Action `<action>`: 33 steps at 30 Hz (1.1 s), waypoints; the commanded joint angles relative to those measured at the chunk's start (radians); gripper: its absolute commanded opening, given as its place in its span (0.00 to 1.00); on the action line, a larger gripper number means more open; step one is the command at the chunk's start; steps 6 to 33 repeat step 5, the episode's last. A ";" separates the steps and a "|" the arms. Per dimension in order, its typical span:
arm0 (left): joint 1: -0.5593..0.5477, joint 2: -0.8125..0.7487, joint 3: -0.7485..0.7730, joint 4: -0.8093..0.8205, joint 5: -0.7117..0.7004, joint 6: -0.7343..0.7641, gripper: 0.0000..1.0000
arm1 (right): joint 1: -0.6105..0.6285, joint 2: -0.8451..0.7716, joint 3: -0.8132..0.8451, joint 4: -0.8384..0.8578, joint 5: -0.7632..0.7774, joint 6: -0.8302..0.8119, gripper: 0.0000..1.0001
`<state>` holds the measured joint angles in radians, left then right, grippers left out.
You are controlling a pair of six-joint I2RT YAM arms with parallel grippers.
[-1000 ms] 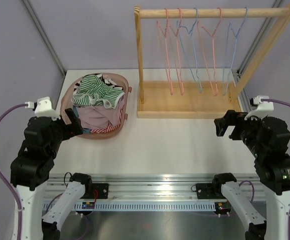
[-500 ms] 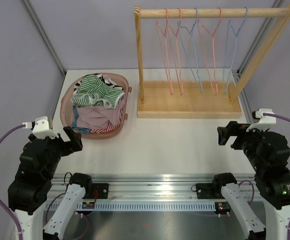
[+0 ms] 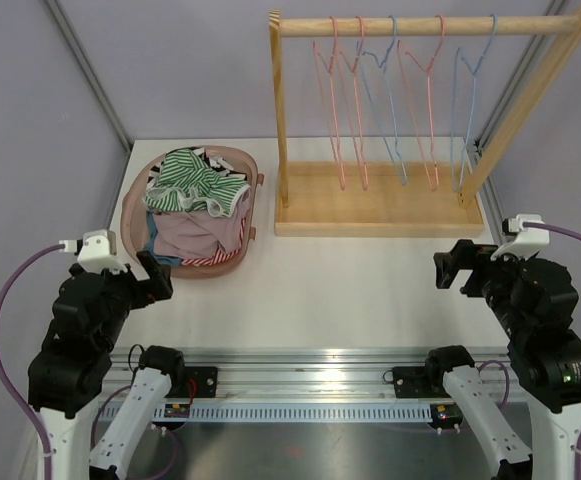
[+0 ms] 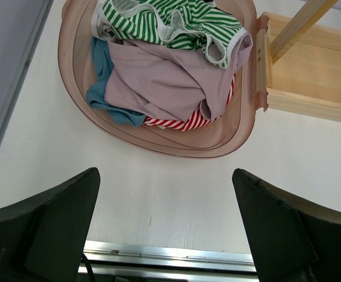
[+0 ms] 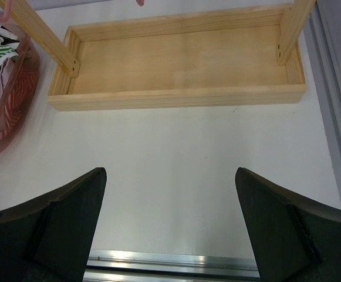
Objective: Remove the tank top from the hanger
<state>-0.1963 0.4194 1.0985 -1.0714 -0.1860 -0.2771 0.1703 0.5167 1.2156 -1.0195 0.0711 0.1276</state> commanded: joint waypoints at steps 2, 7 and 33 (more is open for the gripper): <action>-0.003 -0.017 -0.005 0.064 0.019 0.016 0.99 | 0.009 0.020 -0.005 0.029 0.030 0.006 1.00; -0.003 -0.021 -0.011 0.064 0.014 0.018 0.99 | 0.009 0.025 -0.011 0.032 0.036 0.010 1.00; -0.003 -0.021 -0.011 0.064 0.014 0.018 0.99 | 0.009 0.025 -0.011 0.032 0.036 0.010 1.00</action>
